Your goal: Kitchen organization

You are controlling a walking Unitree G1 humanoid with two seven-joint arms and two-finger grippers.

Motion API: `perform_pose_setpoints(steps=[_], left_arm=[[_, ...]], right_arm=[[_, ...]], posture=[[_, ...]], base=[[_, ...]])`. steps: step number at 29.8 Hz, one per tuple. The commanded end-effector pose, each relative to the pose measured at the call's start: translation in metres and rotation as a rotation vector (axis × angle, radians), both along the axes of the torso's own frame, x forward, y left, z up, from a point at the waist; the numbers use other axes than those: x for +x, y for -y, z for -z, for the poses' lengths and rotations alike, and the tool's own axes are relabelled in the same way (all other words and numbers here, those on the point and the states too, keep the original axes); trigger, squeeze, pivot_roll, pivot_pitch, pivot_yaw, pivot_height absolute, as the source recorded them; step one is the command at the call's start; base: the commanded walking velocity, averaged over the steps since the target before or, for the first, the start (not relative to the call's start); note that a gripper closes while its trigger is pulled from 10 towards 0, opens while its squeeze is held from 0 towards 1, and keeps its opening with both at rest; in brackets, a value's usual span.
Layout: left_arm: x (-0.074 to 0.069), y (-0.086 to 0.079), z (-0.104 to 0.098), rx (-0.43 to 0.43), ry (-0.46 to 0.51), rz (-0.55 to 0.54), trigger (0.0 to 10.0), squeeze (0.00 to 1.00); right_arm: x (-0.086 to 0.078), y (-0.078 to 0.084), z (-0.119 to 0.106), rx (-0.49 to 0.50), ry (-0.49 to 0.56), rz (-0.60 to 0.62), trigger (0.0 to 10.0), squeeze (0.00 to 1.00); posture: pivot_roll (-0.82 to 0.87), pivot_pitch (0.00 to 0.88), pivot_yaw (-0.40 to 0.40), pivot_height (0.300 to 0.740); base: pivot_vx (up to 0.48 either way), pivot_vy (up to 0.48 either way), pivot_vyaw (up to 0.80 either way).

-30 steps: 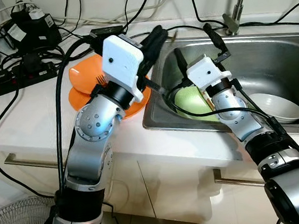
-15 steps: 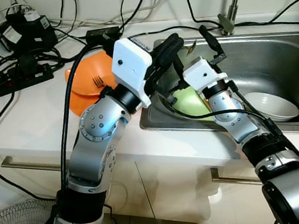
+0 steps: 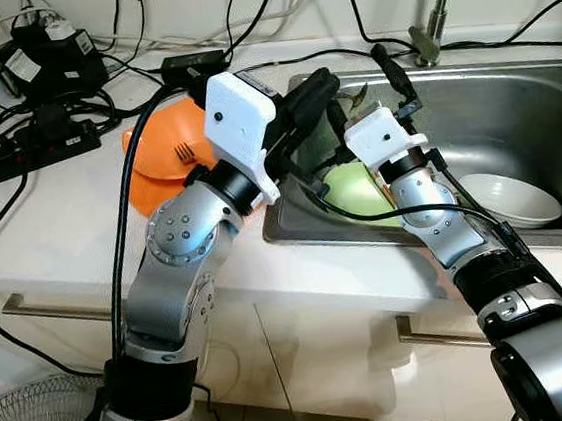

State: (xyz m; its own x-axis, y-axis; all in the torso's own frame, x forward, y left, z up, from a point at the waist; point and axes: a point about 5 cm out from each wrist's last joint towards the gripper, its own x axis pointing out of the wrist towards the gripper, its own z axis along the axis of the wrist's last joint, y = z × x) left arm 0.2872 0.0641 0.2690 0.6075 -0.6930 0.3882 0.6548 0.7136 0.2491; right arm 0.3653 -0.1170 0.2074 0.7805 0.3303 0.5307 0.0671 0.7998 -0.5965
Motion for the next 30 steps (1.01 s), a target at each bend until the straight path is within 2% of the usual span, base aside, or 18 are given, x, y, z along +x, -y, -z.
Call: perform_pose_setpoints(steps=[1,30], left_arm=[[0.0014,-0.0026,0.0015,-0.006,-0.017,0.0,10.0,0.0],[0.0021,-0.0034,0.004,-0.023,-0.065,0.01,10.0,0.0]], right_arm=[[-0.0006,-0.0005,-0.0008,0.022,-0.004,-0.002,0.0,0.0],[-0.0018,-0.0064,0.0027,0.012,-0.024,-0.02,0.0,0.0]], posture=[[0.16,0.023,0.096,0.74],[0.15,0.033,0.102,0.74]], base=[[0.0,0.0,0.0],[0.0,0.0,0.0]])
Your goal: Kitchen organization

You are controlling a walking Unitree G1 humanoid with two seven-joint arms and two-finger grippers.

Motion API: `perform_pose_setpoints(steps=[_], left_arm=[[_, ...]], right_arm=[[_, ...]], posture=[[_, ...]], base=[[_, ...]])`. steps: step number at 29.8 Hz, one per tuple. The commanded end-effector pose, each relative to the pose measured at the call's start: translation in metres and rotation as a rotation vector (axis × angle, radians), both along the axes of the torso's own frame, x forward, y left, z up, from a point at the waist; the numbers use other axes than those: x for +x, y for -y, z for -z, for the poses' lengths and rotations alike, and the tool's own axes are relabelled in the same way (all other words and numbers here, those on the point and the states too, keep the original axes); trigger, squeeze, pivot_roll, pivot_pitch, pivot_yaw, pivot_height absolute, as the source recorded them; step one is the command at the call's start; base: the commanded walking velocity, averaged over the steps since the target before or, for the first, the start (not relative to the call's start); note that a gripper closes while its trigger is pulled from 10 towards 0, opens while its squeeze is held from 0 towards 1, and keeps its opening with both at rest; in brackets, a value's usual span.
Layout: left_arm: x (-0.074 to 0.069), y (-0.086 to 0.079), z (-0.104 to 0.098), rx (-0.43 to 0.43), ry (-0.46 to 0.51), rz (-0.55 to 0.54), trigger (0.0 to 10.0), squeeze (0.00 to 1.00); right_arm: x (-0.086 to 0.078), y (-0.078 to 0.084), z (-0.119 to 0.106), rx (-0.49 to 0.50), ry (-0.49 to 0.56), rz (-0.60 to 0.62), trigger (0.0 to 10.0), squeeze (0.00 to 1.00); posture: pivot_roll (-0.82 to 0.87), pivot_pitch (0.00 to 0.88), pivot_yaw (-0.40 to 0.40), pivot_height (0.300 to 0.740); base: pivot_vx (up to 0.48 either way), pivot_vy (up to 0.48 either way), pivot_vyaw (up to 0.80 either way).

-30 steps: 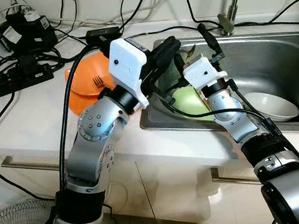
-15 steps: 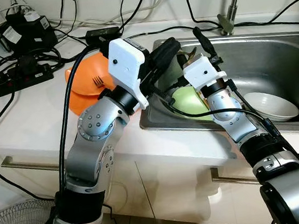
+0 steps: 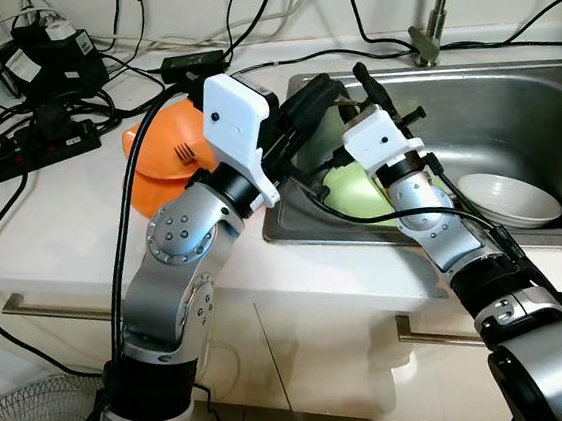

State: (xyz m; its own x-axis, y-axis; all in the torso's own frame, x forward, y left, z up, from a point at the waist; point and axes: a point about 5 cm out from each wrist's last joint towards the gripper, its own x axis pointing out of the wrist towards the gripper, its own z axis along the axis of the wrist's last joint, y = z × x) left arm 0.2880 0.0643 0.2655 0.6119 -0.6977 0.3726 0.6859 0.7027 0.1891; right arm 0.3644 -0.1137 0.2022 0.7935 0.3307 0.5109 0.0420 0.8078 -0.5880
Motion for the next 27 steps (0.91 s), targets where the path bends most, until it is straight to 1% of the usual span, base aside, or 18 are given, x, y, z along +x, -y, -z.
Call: perform_pose_setpoints(steps=[1,8,16,17,18,21,27], left_arm=[[0.0016,-0.0034,0.0004,0.007,-0.006,-0.017,10.0,0.0],[0.0035,-0.0047,0.0003,0.011,-0.009,-0.03,10.0,0.0],[0.0073,-0.0054,0.0035,0.039,-0.008,-0.062,10.0,0.0],[0.0077,-0.0056,0.0036,0.037,-0.01,-0.064,10.0,0.15],[0.0088,-0.0062,0.0041,0.036,-0.018,-0.07,10.0,1.0],[0.0105,-0.0069,0.0056,0.028,-0.036,-0.07,10.0,1.0],[0.0097,-0.0061,0.0047,0.018,-0.041,-0.049,10.0,1.0]], right_arm=[[-0.0009,-0.0031,-0.0026,0.0,0.007,-0.012,0.0,0.0],[-0.0007,-0.0032,-0.0031,0.002,0.007,-0.01,0.0,0.0],[0.0,-0.0024,-0.0012,-0.004,0.001,0.002,0.0,0.0],[0.0,-0.0023,-0.001,-0.004,0.0,0.003,0.0,0.0],[0.0,-0.0022,-0.0008,-0.005,-0.001,0.004,0.0,0.0],[0.0,-0.002,-0.0003,-0.006,-0.002,0.007,0.0,0.0],[0.001,-0.0008,-0.0003,-0.006,-0.006,0.018,0.0,0.0]], posture=[[0.15,0.033,0.102,0.74],[0.16,0.036,0.104,0.74],[0.15,0.029,0.11,0.74],[0.15,0.027,0.11,0.74],[0.15,0.026,0.112,0.74],[0.15,0.02,0.114,0.74],[0.15,0.014,0.116,0.74]], base=[[0.0,0.0,0.0],[0.0,0.0,0.0],[0.0,0.0,0.0],[0.0,0.0,0.0],[0.0,0.0,0.0],[0.0,0.0,0.0],[0.0,0.0,0.0]])
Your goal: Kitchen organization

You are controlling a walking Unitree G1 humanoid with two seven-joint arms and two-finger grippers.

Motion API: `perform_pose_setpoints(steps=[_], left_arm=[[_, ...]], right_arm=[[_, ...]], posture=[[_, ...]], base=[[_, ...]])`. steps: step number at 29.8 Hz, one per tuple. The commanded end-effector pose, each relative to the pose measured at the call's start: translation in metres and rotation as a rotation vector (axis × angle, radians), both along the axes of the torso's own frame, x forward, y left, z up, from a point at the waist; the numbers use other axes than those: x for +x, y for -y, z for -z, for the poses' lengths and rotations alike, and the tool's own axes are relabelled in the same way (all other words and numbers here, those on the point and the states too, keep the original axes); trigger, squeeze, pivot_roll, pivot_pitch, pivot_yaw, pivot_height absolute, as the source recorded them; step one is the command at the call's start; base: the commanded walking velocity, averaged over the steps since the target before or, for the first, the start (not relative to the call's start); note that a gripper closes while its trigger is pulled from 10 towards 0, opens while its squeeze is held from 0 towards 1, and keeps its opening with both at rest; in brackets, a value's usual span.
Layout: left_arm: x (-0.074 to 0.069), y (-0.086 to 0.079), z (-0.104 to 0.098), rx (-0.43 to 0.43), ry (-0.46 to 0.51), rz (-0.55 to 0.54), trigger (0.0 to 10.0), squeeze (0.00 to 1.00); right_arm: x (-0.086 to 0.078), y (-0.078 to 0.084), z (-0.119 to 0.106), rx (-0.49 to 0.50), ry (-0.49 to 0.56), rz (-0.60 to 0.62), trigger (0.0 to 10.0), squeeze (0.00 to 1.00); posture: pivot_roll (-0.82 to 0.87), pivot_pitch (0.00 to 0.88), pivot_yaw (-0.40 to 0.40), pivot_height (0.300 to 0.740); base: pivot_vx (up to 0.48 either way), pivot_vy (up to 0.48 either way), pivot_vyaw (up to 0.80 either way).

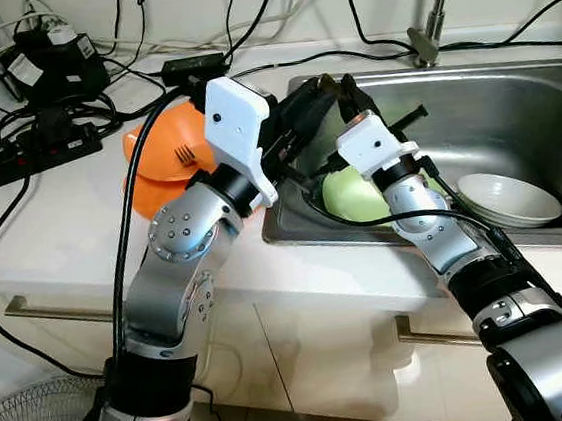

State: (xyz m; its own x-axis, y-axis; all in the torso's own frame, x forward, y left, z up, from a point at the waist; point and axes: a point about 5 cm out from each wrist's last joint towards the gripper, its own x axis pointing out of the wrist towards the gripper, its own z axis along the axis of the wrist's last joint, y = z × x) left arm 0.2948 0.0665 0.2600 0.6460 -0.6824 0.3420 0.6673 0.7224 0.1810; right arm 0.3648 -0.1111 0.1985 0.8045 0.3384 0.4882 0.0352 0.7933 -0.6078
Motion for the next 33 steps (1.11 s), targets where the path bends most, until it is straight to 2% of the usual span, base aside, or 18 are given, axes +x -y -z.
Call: perform_pose_setpoints(steps=[1,10,16,17,18,19,25,26,27,28,29,32,33], left_arm=[[0.003,-0.004,-0.001,0.0,-0.011,-0.013,10.0,1.0],[0.001,-0.006,-0.005,-0.041,-0.018,-0.001,10.0,1.0],[0.001,-0.009,-0.005,-0.031,-0.018,-0.022,10.0,1.0],[0.001,-0.009,-0.005,-0.029,-0.016,-0.028,10.0,0.7],[0.001,-0.009,-0.005,-0.028,-0.015,-0.031,10.0,0.7],[0.002,-0.01,-0.005,-0.027,-0.012,-0.037,10.0,0.0],[0.003,-0.012,-0.004,-0.034,-0.02,-0.049,10.0,0.0],[0.003,-0.013,-0.003,-0.034,-0.023,-0.053,10.0,0.0],[0.004,-0.014,-0.003,-0.033,-0.026,-0.059,10.0,0.0],[0.004,-0.014,-0.003,-0.033,-0.026,-0.059,10.0,0.0],[0.004,-0.015,-0.001,-0.031,-0.031,-0.068,10.0,0.0],[0.007,-0.021,0.003,-0.032,-0.053,-0.1,10.0,0.0],[0.007,-0.022,0.005,-0.03,-0.059,-0.109,10.0,0.0]], right_arm=[[0.001,0.002,-0.004,0.018,0.011,0.016,0.0,0.0],[0.009,0.012,-0.003,0.038,-0.032,0.096,0.0,0.0],[0.015,0.02,-0.01,0.068,-0.04,0.135,0.0,0.0],[0.016,0.022,-0.011,0.076,-0.047,0.143,0.0,0.0],[0.017,0.023,-0.012,0.082,-0.052,0.149,0.0,0.0],[0.018,0.024,-0.012,0.089,-0.057,0.158,0.0,0.0],[0.024,0.033,-0.014,0.138,-0.099,0.213,0.0,0.0],[0.027,0.036,-0.014,0.152,-0.117,0.235,0.6,0.0],[0.028,0.038,-0.014,0.157,-0.131,0.252,4.6,0.0],[0.028,0.038,-0.014,0.157,-0.131,0.252,4.6,0.0],[0.03,0.041,-0.014,0.151,-0.146,0.269,10.0,0.0],[0.034,0.054,-0.016,0.192,-0.187,0.326,10.0,0.0],[0.036,0.062,-0.019,0.234,-0.207,0.35,10.0,0.0]], posture=[[0.15,0.013,0.116,0.74],[0.16,0.015,0.114,0.74],[0.16,0.018,0.112,0.74],[0.16,0.018,0.111,0.74],[0.16,0.018,0.111,0.74],[0.16,0.018,0.109,0.74],[0.16,0.02,0.106,0.74],[0.17,0.021,0.106,0.74],[0.17,0.023,0.105,0.74],[0.17,0.023,0.105,0.74],[0.17,0.024,0.106,0.74],[0.17,0.028,0.105,0.74],[0.18,0.033,0.101,0.74]], base=[[0.0,0.0,0.0],[0.0,0.0,0.0],[0.0,0.0,0.0],[0.0,0.0,0.0],[0.0,0.0,0.0],[0.0,0.0,0.0],[0.0,0.0,0.0],[0.0,0.0,0.0],[0.0,0.0,0.0],[0.0,0.0,0.0],[0.0,0.0,0.0],[0.0,0.0,0.0],[0.0,0.0,0.0]])
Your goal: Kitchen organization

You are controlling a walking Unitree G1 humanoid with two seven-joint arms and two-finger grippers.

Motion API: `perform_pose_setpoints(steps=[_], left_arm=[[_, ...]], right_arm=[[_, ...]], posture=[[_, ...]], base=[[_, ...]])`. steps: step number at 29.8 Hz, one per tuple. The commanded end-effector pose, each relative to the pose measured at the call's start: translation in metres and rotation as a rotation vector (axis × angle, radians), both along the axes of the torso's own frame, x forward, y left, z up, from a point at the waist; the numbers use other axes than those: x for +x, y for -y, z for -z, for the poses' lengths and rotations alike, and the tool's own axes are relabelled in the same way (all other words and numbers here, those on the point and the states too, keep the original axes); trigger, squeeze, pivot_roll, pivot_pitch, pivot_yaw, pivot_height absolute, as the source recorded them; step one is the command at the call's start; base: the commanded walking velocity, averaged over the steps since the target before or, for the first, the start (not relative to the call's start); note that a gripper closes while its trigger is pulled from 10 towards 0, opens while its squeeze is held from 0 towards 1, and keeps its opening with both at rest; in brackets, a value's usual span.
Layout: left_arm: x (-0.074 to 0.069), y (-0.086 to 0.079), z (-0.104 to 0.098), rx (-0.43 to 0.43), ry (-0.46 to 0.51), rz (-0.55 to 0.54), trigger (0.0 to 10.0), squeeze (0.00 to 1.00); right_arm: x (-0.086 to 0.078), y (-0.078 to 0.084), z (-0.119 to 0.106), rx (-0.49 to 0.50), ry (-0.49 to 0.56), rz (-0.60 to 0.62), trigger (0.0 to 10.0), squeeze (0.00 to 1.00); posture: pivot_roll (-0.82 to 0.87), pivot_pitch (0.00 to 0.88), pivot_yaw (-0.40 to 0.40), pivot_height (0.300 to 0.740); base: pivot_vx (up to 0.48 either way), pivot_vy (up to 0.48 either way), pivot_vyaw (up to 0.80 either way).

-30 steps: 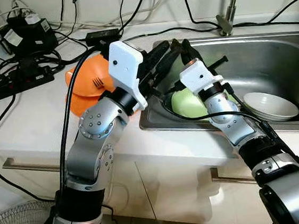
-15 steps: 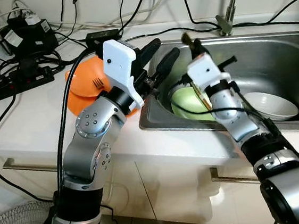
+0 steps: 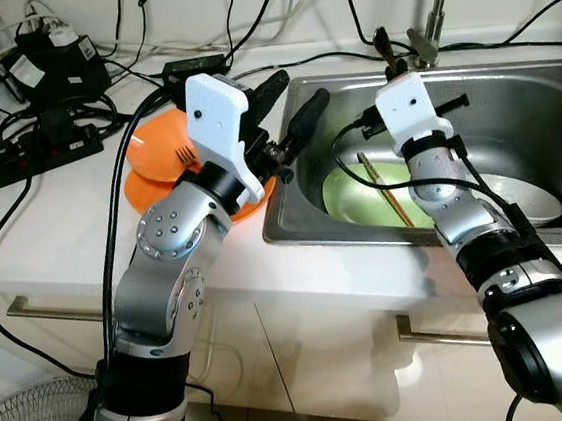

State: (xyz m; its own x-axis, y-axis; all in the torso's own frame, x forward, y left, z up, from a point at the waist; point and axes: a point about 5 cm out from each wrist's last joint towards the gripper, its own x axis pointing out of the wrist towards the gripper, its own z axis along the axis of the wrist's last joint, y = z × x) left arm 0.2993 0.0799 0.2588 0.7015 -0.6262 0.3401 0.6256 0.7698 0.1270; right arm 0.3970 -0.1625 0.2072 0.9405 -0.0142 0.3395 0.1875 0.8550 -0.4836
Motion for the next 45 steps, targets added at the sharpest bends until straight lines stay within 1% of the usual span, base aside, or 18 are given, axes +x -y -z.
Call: perform_pose_setpoints(steps=[1,5,7,10,11,12,13,14,15,19,21,22,23,25,29,36,44,45], left_arm=[[0.002,-0.01,0.006,0.011,-0.026,-0.049,10.0,0.0],[0.001,-0.009,0.013,0.037,-0.055,-0.055,10.0,0.0],[0.0,-0.008,0.015,0.044,-0.063,-0.048,10.0,0.0],[-0.001,-0.006,0.017,0.057,-0.073,-0.035,10.0,0.0],[-0.001,-0.006,0.017,0.057,-0.073,-0.035,10.0,0.0],[-0.002,-0.004,0.02,0.075,-0.095,-0.021,10.0,0.0],[-0.003,-0.003,0.022,0.087,-0.105,-0.014,10.0,0.0],[-0.004,-0.002,0.029,0.125,-0.145,-0.002,10.0,0.0],[-0.004,-0.002,0.029,0.125,-0.145,-0.002,10.0,0.0],[-0.011,0.004,0.057,0.269,-0.274,0.064,10.0,0.0],[-0.012,0.004,0.062,0.291,-0.329,0.077,10.0,0.0],[-0.012,0.004,0.062,0.291,-0.329,0.077,10.0,0.0],[-0.011,0.003,0.071,0.298,-0.361,0.055,10.0,0.0],[-0.011,0.003,0.071,0.298,-0.361,0.055,10.0,0.0],[-0.006,0.001,0.083,0.291,-0.429,0.001,10.0,0.0],[-0.004,0.001,0.089,0.282,-0.493,0.006,10.0,0.0],[-0.004,0.003,0.094,0.283,-0.51,-0.003,10.0,0.0],[-0.004,0.003,0.094,0.283,-0.51,-0.003,10.0,0.0]], right_arm=[[0.006,0.019,-0.012,0.104,-0.02,0.067,10.0,0.0],[0.01,0.04,-0.013,0.278,-0.108,0.121,10.0,0.0],[0.011,0.046,-0.009,0.347,-0.16,0.124,10.0,0.0],[0.011,0.048,0.0,0.388,-0.228,0.127,10.0,0.0],[0.011,0.048,0.0,0.388,-0.228,0.127,10.0,0.0],[0.011,0.048,0.01,0.423,-0.29,0.125,10.0,0.0],[0.01,0.047,0.013,0.44,-0.314,0.122,10.0,0.0],[0.01,0.046,0.021,0.468,-0.357,0.115,10.0,0.0],[0.01,0.046,0.021,0.468,-0.357,0.115,10.0,0.0],[0.009,0.041,0.032,0.504,-0.423,0.099,10.0,0.0],[0.008,0.04,0.034,0.517,-0.439,0.091,10.0,0.0],[0.008,0.04,0.034,0.517,-0.439,0.091,10.0,0.0],[0.008,0.036,0.039,0.522,-0.463,0.081,10.0,0.0],[0.008,0.036,0.039,0.522,-0.463,0.081,10.0,0.0],[0.006,0.031,0.046,0.521,-0.493,0.065,10.0,0.0],[0.001,0.025,0.062,0.518,-0.554,0.057,10.0,0.0],[-0.002,0.02,0.071,0.515,-0.583,0.047,10.0,0.0],[-0.002,0.019,0.072,0.516,-0.585,0.044,10.0,0.04]], posture=[[0.18,0.033,0.1,0.74],[0.17,0.039,0.097,0.74],[0.17,0.042,0.097,0.74],[0.18,0.043,0.094,0.74],[0.18,0.043,0.094,0.74],[0.18,0.044,0.093,0.74],[0.18,0.044,0.093,0.74],[0.18,0.046,0.092,0.74],[0.18,0.046,0.092,0.74],[0.18,0.045,0.093,0.74],[0.18,0.043,0.093,0.74],[0.18,0.043,0.093,0.74],[0.18,0.04,0.092,0.74],[0.18,0.04,0.092,0.74],[0.18,0.032,0.093,0.74],[0.18,0.015,0.093,0.74],[0.18,0.005,0.096,0.74],[0.18,0.003,0.095,0.74]], base=[[0.0,0.0,0.0],[0.0,0.0,0.0],[0.0,0.0,0.0],[0.0,0.0,0.0],[0.0,0.0,0.0],[0.0,0.0,0.0],[0.0,0.0,0.0],[0.0,0.0,0.0],[0.0,0.0,0.0],[0.0,0.0,0.0],[0.0,0.0,0.0],[0.0,0.0,0.0],[0.0,0.0,0.0],[0.0,0.0,0.0],[0.0,0.0,0.0],[0.0,0.0,0.0],[0.0,0.0,0.0],[0.0,0.0,0.0]])
